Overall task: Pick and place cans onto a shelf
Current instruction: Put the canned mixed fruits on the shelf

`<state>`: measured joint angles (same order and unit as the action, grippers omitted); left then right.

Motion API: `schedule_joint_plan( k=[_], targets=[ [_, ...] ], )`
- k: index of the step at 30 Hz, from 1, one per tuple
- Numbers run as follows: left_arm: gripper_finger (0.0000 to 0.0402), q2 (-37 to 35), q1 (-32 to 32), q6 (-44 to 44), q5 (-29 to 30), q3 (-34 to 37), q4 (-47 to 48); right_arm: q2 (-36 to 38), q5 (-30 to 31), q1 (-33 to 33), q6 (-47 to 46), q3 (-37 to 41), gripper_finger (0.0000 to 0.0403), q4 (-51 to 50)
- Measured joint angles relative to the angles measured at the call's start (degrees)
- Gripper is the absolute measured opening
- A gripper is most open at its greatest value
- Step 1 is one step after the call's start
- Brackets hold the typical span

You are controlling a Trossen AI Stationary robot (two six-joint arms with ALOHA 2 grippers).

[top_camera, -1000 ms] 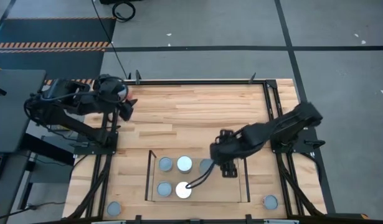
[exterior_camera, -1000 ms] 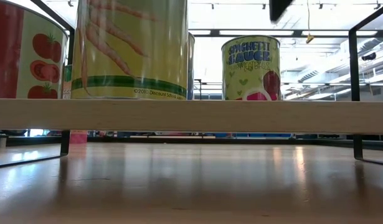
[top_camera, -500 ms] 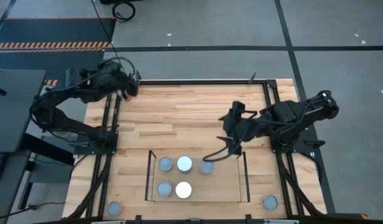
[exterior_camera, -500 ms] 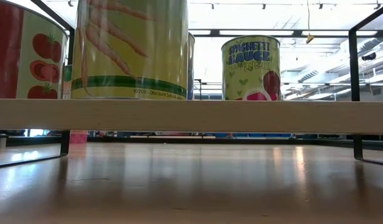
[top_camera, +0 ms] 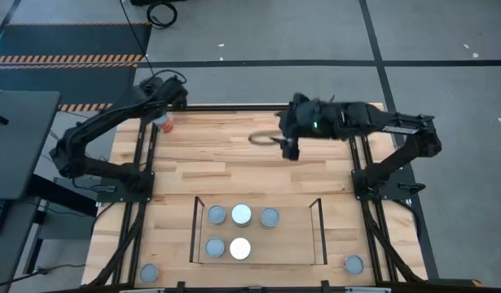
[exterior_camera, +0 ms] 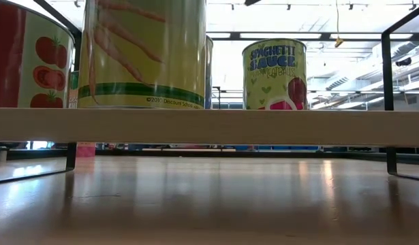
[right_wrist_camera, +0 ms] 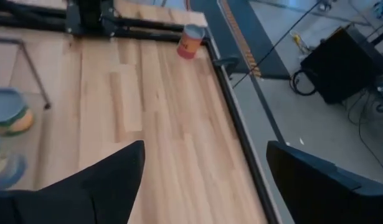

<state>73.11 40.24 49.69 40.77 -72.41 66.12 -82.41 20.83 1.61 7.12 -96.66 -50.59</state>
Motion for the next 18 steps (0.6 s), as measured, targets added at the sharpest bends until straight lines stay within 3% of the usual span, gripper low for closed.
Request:
schedule_joint_plan(
  k=[4,7,15,18],
  targets=[
    [0.0352,0.8,7.8,-0.9,-9.1,7.8,-9.2,0.0,-4.6,6.8,3.0,0.0,0.0365,2.1],
    [0.0352,0.8,11.2,-0.8,-11.9,13.1,-16.7,0.0,-7.4,11.7,3.0,0.0,0.0375,1.9],
    [0.0352,2.1,11.4,4.8,-6.9,18.5,-23.9,0.0,-14.5,20.6,3.5,0.0,0.0382,2.1],
    [0.0352,4.3,11.5,8.1,-1.8,18.5,-26.4,0.0,-15.8,22.3,3.6,0.0,0.0382,2.1]
  ],
)
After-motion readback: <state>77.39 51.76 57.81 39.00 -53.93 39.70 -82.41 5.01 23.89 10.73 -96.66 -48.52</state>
